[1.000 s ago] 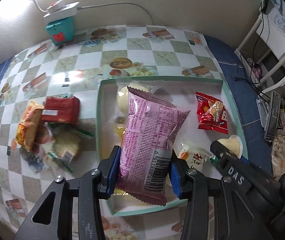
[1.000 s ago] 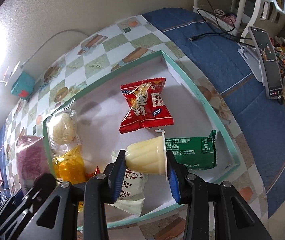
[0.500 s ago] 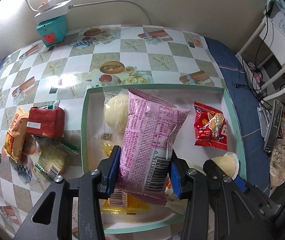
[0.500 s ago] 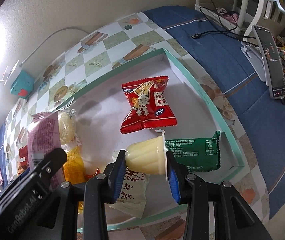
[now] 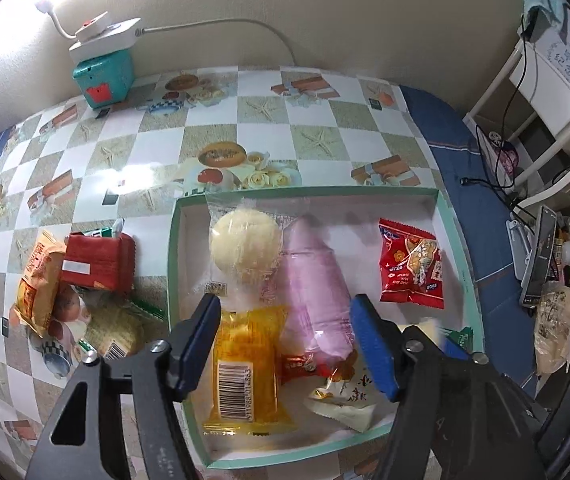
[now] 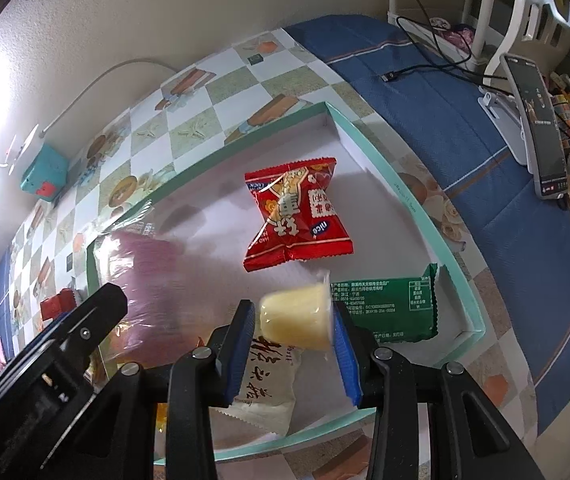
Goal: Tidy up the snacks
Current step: 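Open the right tool to drop the pudding cup while the left tool releases the pink pack, then withdraw both tools from the box back toward the snack pile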
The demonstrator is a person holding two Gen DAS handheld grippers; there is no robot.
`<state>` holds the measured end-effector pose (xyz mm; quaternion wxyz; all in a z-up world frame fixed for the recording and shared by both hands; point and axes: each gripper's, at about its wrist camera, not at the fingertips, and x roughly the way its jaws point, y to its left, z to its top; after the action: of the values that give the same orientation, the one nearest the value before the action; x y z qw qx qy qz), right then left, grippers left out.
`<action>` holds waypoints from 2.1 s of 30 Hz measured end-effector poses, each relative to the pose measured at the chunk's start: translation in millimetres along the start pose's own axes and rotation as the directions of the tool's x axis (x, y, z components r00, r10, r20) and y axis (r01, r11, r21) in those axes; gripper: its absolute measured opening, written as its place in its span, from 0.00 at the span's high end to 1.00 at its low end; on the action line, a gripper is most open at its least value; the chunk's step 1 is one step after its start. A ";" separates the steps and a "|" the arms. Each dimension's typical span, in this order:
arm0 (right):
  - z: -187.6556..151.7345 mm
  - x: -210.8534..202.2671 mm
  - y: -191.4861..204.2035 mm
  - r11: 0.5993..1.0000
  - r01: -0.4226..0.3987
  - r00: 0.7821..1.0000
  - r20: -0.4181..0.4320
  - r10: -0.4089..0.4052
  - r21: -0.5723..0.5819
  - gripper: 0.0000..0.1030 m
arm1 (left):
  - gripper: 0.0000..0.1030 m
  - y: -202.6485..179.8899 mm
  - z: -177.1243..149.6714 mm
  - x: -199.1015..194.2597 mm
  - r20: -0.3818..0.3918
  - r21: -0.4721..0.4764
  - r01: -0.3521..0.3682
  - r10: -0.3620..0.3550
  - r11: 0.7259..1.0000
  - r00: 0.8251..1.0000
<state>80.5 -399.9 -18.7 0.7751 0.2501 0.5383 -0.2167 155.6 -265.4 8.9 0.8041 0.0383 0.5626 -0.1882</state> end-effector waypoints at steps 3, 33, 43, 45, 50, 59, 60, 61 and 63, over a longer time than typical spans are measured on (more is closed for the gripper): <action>1.0 -3.2 3.2 1.000 -0.002 1.000 0.007 0.002 -0.008 0.59 | 0.33 5.2 1.2 -2.6 -0.003 -0.008 -0.017 0.017 1.000 1.000; -45.3 -30.1 113.8 0.959 0.001 0.997 0.079 0.022 -0.282 0.00 | 0.09 238.9 -46.3 -59.4 -0.051 -0.491 -0.250 0.258 0.835 0.965; -84.4 -20.6 180.6 0.923 -0.085 0.995 0.016 0.098 -0.375 0.00 | 0.09 319.4 -81.5 -81.7 -0.084 -0.599 -0.280 0.289 0.751 0.954; -89.3 -18.3 188.9 0.919 -0.101 0.994 0.003 0.110 -0.380 0.00 | 0.09 332.4 -86.4 -86.2 -0.081 -0.621 -0.272 0.285 0.735 0.955; -96.7 -11.6 207.8 0.907 -0.127 0.991 -0.013 0.133 -0.402 0.00 | 0.09 354.1 -93.3 -90.0 -0.080 -0.660 -0.256 0.272 0.707 0.959; -95.4 7.8 214.7 0.909 -0.132 0.991 -0.046 0.124 -0.395 0.00 | 0.09 355.4 -90.2 -76.2 -0.100 -0.669 -0.239 0.233 0.704 0.967; -94.8 10.3 214.1 0.911 -0.135 0.991 -0.052 0.124 -0.390 0.00 | 0.09 354.8 -88.9 -73.3 -0.101 -0.667 -0.234 0.225 0.708 0.969; -94.0 12.7 213.4 0.912 -0.140 0.990 -0.059 0.127 -0.386 0.00 | 0.09 353.3 -87.5 -70.1 -0.102 -0.664 -0.228 0.216 0.712 0.971; -92.7 15.9 212.8 0.913 -0.148 0.989 -0.066 0.133 -0.381 0.00 | 0.09 349.7 -84.2 -62.7 -0.102 -0.656 -0.213 0.194 0.724 0.976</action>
<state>147.2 -177.3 -28.2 0.8121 0.1353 0.5658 -0.0455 183.0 97.8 -16.7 0.7733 -0.1859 0.5954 0.1137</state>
